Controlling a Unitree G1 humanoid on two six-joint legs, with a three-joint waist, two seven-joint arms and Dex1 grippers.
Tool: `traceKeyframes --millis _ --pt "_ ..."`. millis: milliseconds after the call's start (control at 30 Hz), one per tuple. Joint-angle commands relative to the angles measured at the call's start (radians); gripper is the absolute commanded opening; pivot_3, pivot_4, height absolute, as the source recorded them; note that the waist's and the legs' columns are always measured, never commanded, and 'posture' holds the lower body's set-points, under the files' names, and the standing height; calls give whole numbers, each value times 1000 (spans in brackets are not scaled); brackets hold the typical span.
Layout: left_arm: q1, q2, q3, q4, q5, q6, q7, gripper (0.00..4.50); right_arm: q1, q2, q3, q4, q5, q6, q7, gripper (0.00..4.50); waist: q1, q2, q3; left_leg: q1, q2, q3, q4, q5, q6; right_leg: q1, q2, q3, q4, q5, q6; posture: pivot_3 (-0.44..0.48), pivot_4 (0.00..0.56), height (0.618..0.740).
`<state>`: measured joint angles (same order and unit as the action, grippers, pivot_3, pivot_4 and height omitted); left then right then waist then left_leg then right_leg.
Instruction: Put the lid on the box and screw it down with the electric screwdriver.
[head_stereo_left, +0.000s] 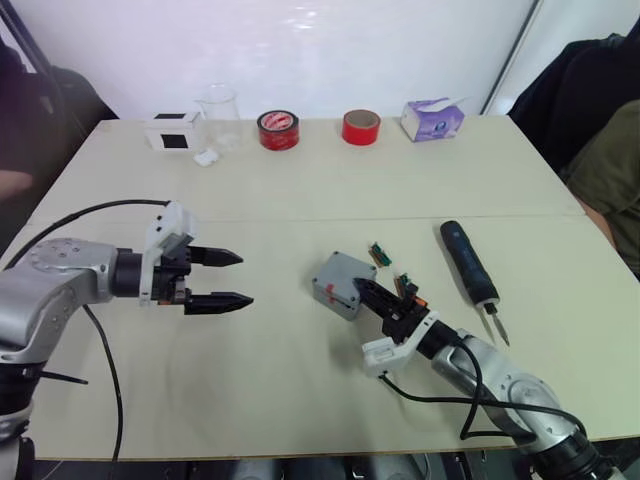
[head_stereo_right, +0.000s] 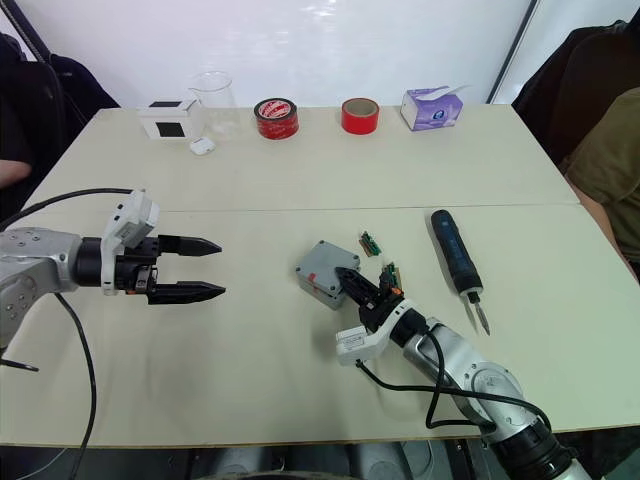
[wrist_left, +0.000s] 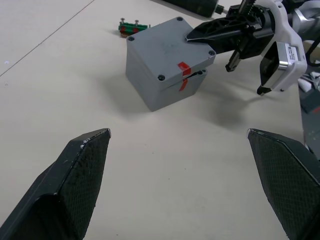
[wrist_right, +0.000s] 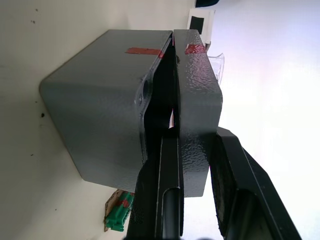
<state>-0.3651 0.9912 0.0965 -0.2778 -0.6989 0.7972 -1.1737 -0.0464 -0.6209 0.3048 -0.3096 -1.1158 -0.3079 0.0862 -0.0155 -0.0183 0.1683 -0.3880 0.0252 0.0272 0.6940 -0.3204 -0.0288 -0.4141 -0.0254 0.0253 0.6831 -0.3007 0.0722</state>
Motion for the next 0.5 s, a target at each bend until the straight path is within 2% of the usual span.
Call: traceKeyframes --millis 33,500 --pt "-8 1 30 -25 -7 -15 8 4491 20 3 -7 -7 -12 10 -19 227 0 0 0 0 0 0 1 0 0 0 0 0 0 0 0 0 150 740" --pt "-38 -21 -1 -11 3 -25 3 4491 9 7 -4 7 -29 16 -42 227 1 0 0 0 0 -1 4 -1 1 2 0 0 2 0 0 0 150 740"
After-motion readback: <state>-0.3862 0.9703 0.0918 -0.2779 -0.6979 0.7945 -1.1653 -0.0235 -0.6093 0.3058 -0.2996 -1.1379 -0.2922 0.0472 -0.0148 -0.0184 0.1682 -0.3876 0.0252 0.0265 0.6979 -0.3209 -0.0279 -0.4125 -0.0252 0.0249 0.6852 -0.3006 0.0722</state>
